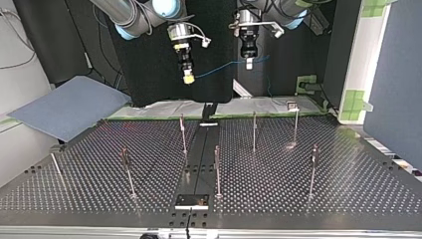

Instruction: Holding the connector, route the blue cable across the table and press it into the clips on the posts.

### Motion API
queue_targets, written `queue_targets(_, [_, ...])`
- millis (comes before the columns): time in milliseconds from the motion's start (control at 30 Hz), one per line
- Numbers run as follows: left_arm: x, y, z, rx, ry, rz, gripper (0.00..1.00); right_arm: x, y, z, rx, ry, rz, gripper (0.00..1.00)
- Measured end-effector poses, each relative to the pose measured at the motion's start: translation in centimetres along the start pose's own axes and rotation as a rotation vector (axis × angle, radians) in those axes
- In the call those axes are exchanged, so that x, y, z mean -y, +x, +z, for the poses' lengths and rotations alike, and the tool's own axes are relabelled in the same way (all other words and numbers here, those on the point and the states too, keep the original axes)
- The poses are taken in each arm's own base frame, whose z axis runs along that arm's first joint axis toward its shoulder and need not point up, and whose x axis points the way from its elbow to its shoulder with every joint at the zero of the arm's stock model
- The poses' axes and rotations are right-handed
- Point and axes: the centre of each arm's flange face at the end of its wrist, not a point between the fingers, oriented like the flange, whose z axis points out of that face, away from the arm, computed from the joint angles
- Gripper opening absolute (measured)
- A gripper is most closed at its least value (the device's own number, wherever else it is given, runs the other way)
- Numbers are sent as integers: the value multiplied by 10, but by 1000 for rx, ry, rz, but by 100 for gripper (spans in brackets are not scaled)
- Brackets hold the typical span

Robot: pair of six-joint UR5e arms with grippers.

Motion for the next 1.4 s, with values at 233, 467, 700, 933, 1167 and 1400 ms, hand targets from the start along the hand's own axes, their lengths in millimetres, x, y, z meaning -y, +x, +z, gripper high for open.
queue_targets(233, [0, 0, 0, 0, 0, 0, 0, 0, 0, 0, 0, 0, 0, 0])
queue_targets(467, [0, 0, 0, 0, 0, 0, 0, 0, 0, 0, 0, 0, 0, 0])
queue_targets(700, [0, 0, 0, 0, 0, 0, 0, 0, 0, 0, 0, 0, 0, 0])
queue_targets(933, [0, 0, 0, 0, 0, 0, 0, 0, 0, 0, 0, 0, 0, 0])
queue_targets(1167, [0, 0, 0, 1, 1, -1, 0, 0, 0, 0, 0, 0, 0, 0])
queue_targets(1400, [1, -1, 1, 2, 2, -1, 0, 13, -20, -12, 61, 30, -20, 0])
